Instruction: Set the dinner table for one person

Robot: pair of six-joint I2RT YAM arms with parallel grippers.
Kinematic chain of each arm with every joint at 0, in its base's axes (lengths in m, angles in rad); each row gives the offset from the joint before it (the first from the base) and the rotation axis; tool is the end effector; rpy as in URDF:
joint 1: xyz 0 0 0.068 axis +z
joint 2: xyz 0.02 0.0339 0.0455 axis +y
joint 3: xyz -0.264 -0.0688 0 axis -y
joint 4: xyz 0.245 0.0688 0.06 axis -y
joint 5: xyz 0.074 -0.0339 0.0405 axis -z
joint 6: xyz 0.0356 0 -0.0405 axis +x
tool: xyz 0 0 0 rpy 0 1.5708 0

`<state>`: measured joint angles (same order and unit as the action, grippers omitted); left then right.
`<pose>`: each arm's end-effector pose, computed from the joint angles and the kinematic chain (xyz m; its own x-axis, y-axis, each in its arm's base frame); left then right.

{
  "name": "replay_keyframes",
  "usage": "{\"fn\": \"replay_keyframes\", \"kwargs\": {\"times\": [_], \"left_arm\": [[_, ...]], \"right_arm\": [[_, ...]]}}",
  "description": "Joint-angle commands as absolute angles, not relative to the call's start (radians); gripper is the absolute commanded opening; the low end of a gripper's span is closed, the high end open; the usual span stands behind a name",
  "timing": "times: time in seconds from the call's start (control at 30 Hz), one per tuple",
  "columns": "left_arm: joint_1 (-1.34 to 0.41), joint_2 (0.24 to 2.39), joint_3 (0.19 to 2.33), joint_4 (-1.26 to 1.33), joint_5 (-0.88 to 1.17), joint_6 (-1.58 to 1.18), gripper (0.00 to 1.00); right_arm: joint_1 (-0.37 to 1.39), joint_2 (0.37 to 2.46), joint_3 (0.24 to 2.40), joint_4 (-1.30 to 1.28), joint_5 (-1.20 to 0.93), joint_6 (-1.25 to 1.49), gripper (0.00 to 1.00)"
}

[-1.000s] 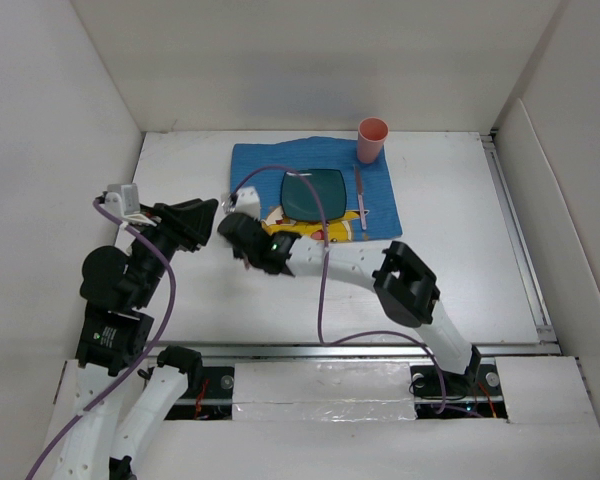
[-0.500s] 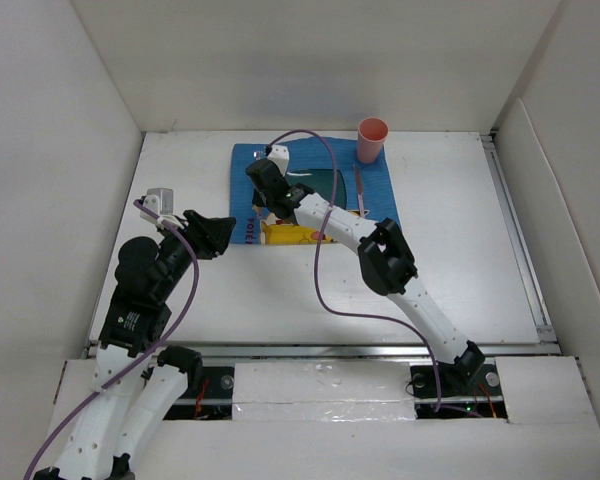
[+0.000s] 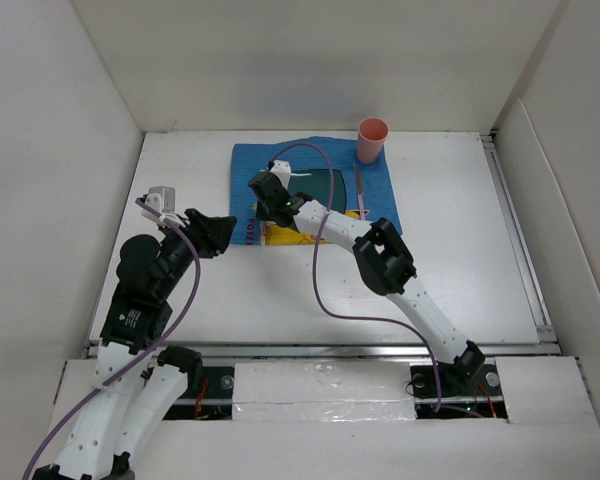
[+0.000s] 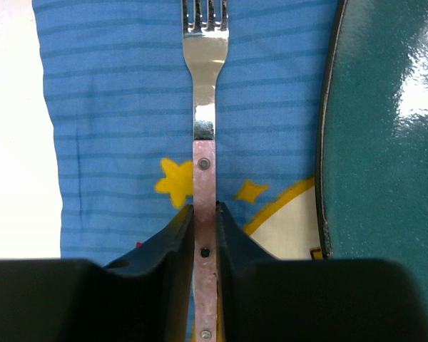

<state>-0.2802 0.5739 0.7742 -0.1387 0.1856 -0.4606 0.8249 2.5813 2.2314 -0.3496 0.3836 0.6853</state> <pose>0.1282 -0.0437 0.3711 -0.1465 -0.4124 -0.8991 0.4283 0.7929 -0.4335 0.4008 0.4142 0.1573 -0.6464 0.1653 -0.7449 -0.1003 0.9494 0.2977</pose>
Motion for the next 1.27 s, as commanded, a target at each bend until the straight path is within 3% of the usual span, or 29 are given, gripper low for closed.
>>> {"fn": "replay_keyframes", "kwargs": {"times": [0.0, 0.2, 0.27, 0.43, 0.47, 0.5, 0.63, 0.7, 0.73, 0.8, 1.03, 1.23], "left_arm": [[-0.284, 0.574, 0.776, -0.083, 0.198, -0.449, 0.4], [-0.284, 0.578, 0.781, -0.1, 0.164, -0.439, 0.41], [-0.284, 0.578, 0.781, -0.107, 0.152, -0.439, 0.49], [-0.284, 0.569, 0.776, -0.106, 0.14, -0.442, 0.59], [-0.284, 0.568, 0.773, -0.106, 0.138, -0.445, 0.6], [-0.284, 0.565, 0.773, -0.104, 0.137, -0.446, 0.61], [-0.284, 0.561, 0.775, -0.094, 0.121, -0.459, 0.63], [-0.284, 0.552, 0.778, -0.084, 0.121, -0.471, 0.63], [-0.284, 0.548, 0.784, -0.084, 0.121, -0.471, 0.63], [-0.284, 0.546, 0.808, -0.09, 0.109, -0.472, 0.63], [-0.284, 0.502, 0.841, -0.139, 0.06, -0.448, 0.63], [-0.284, 0.474, 0.764, -0.14, 0.066, -0.469, 0.63]], "right_arm": [[0.819, 2.539, 2.204, -0.295, 0.364, 0.712, 0.27], [0.83, 2.375, 2.106, -0.213, 0.361, 0.69, 0.55], [0.83, 2.303, 2.051, -0.178, 0.354, 0.677, 0.66], [0.864, 2.0, 1.872, -0.091, 0.411, 0.618, 0.78], [0.874, 1.947, 1.83, -0.077, 0.417, 0.601, 0.92], [0.874, 1.897, 1.754, -0.066, 0.417, 0.563, 1.0], [0.934, 1.604, 1.515, -0.023, 0.492, 0.474, 1.0], [0.98, 1.319, 1.346, -0.009, 0.557, 0.421, 1.0], [0.992, 1.318, 1.289, -0.009, 0.58, 0.413, 1.0], [1.003, 1.093, 1.183, -0.024, 0.633, 0.414, 1.0], [1.003, 0.42, 0.778, -0.326, 0.805, 0.619, 1.0], [0.994, 0.287, 0.69, -0.39, 0.802, 0.67, 1.0]]}}
